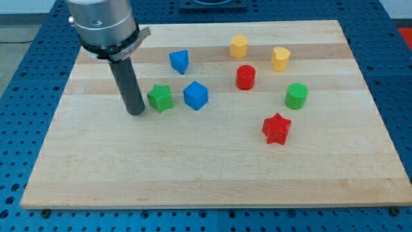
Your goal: Move the blue triangle towards the blue cube
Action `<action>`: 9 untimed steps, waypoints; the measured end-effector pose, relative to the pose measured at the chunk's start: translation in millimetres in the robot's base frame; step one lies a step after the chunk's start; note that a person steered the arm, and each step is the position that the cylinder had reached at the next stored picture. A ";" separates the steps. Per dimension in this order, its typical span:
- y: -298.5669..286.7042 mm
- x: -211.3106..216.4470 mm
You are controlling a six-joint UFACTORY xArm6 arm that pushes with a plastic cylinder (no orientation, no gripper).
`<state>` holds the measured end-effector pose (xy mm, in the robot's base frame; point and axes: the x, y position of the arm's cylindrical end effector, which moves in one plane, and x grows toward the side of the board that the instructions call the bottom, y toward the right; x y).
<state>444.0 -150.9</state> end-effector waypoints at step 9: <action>66.4 -161.6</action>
<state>282.4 -84.5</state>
